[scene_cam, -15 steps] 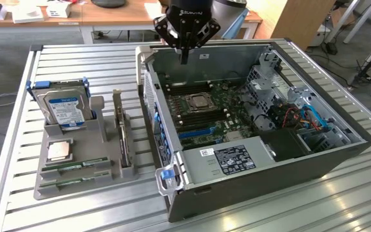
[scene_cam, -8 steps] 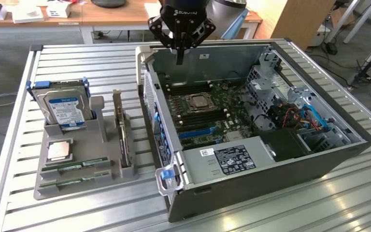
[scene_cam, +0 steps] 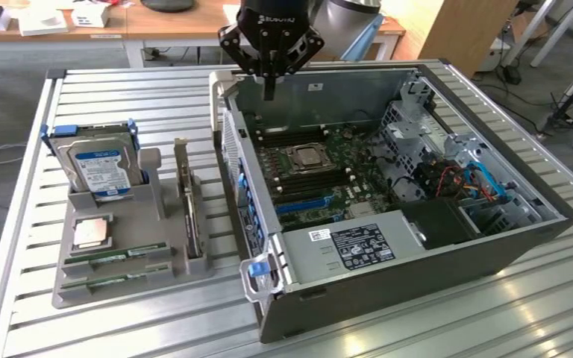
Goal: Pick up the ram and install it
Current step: 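Reach for the ram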
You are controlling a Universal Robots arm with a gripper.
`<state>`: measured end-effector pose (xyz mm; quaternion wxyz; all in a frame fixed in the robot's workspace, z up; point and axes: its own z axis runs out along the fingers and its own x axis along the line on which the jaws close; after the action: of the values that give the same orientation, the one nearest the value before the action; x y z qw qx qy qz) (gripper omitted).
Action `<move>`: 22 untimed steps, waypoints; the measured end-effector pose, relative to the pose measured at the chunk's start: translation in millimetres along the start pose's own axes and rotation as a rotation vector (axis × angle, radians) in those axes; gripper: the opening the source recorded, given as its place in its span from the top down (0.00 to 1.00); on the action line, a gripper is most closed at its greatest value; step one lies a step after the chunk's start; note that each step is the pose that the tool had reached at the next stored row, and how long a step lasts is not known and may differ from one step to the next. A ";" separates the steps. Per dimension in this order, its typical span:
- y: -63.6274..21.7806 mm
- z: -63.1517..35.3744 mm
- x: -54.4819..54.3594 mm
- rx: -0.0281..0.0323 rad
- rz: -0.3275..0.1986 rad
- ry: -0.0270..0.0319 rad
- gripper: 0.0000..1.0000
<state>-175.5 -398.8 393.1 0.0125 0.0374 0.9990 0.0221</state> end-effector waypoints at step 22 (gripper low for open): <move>-2.7 -0.6 35.8 0.0000 0.000 0.0000 0.89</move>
<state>-211.4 -398.8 392.8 0.0125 0.0374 0.9990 0.0221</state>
